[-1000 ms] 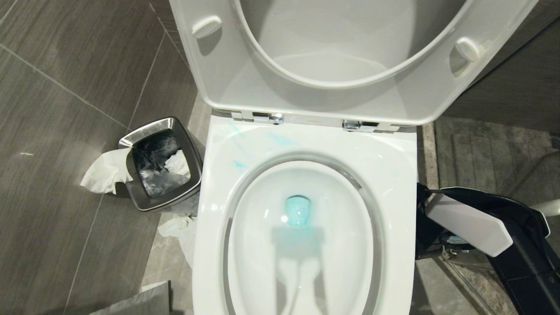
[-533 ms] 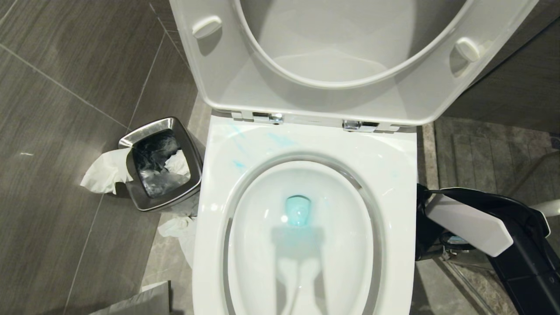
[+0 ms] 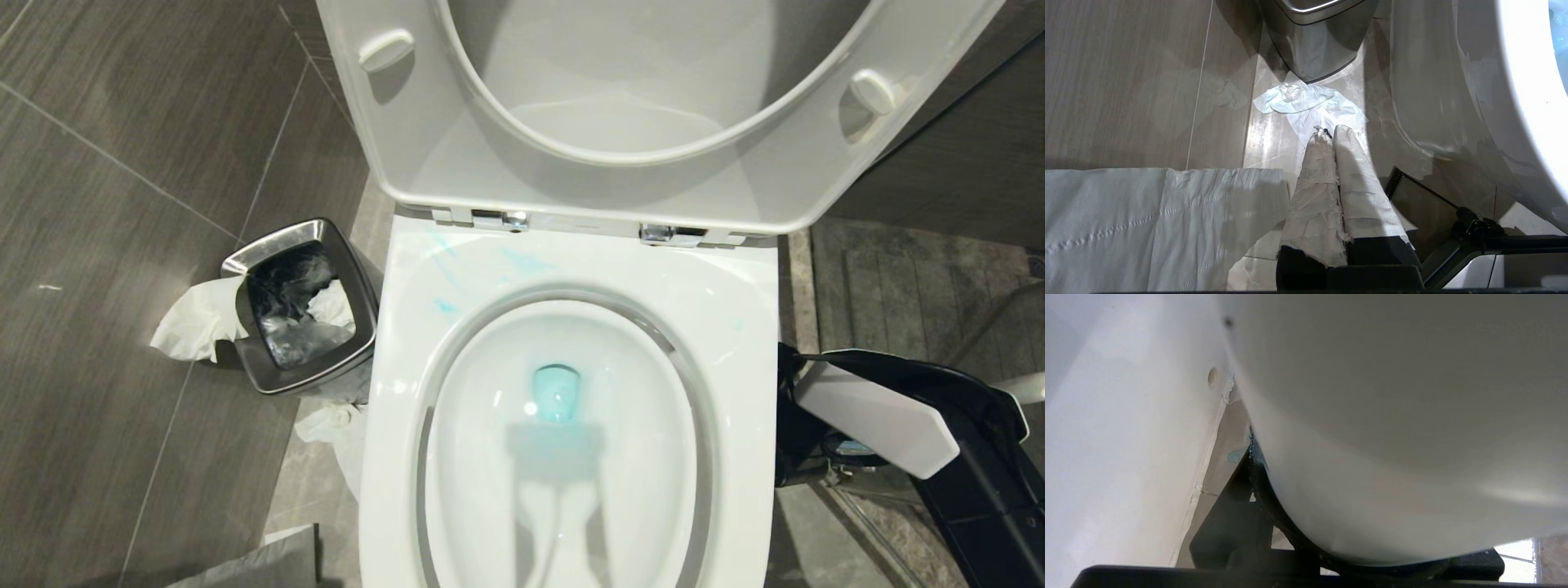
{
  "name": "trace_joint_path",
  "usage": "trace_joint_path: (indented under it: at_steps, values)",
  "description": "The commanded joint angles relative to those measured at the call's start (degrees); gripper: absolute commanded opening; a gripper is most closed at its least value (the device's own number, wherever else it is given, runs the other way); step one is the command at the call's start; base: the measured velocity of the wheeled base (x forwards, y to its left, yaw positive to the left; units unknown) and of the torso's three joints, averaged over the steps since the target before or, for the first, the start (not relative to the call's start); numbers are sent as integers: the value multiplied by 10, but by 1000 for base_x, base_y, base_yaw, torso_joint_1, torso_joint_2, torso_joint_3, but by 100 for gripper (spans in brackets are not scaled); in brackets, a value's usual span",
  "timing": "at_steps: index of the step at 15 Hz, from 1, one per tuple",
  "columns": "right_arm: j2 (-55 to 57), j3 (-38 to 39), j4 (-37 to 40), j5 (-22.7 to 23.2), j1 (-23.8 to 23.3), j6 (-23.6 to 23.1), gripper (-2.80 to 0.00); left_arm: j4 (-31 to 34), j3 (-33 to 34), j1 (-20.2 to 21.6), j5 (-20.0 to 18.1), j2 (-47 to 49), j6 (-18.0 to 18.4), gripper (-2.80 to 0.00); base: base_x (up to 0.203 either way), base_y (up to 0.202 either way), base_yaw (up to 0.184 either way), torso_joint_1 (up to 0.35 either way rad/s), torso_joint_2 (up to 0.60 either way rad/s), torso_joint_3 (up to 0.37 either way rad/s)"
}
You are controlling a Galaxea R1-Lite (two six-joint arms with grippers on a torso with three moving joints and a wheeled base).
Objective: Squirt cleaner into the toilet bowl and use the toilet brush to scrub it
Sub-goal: Place the cleaning agent on the floor
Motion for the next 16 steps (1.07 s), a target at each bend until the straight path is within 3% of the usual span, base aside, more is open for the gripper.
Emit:
trace_joint_path:
  at_steps: [1, 2, 11, 16]
  values:
    - [2, 0, -5, 0, 0, -1, -243, 0, 0, 0, 0, 0, 0, -280, 0, 0, 0, 0, 0, 0]
    - [3, -1, -5, 0, 0, -1, 0, 0, 0, 0, 0, 0, -1, -280, 0, 0, 0, 0, 0, 0]
    - [-1, 8, -5, 0, 0, 0, 0, 0, 0, 0, 0, 0, 0, -280, 0, 0, 0, 0, 0, 0]
    - [-88, 154, -5, 1, 11, -1, 0, 0, 0, 0, 0, 0, -1, -280, 0, 0, 0, 0, 0, 0]
